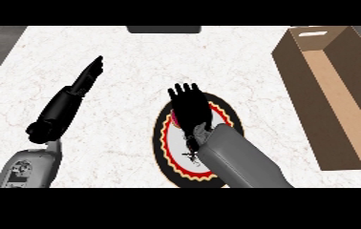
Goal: Pick the cupcake from the plate and place it in the cardboard box
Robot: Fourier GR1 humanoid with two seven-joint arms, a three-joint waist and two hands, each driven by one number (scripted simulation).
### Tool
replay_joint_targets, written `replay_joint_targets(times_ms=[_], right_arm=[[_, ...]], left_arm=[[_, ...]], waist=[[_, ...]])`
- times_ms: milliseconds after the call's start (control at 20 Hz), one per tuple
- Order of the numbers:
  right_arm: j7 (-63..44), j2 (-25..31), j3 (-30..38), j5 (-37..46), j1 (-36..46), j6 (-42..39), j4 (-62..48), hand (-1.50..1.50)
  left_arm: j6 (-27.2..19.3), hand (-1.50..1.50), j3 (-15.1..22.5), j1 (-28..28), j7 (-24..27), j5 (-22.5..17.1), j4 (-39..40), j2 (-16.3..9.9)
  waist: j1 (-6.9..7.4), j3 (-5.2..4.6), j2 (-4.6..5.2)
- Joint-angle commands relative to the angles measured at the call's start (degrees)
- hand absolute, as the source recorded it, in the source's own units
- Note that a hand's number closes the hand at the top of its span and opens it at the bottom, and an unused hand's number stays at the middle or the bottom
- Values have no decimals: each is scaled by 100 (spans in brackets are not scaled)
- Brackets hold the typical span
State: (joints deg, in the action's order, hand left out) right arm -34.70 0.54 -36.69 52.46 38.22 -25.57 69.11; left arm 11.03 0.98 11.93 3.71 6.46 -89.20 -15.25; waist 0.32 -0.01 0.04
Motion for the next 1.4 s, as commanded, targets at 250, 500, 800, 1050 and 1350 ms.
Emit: replay_joint_targets(times_ms=[250, 500, 800, 1050, 1350], right_arm=[[1255, 10, -163, 622, 32, 687, -428, 150], [1515, -52, -271, 925, 221, 1606, -914, 150], [660, 392, 2088, 209, 780, 2195, -1920, 150], [400, 566, 2758, 326, 1989, 2830, -2996, 150], [542, 935, 2607, 918, 2603, 3377, -3371, 150]], left_arm=[[259, 0, -191, 39, -234, -122, -260, -49], [134, 0, -179, 204, 91, 95, 326, 122], [244, 0, -146, -105, 56, 45, -129, -9], [260, 0, -16, 170, -110, 27, -121, 158], [241, 0, -178, -50, 69, 100, -51, 37]], waist=[[3, 2, -7], [7, 1, 6], [140, 10, 90], [261, 4, 98], [123, -1, 36]])
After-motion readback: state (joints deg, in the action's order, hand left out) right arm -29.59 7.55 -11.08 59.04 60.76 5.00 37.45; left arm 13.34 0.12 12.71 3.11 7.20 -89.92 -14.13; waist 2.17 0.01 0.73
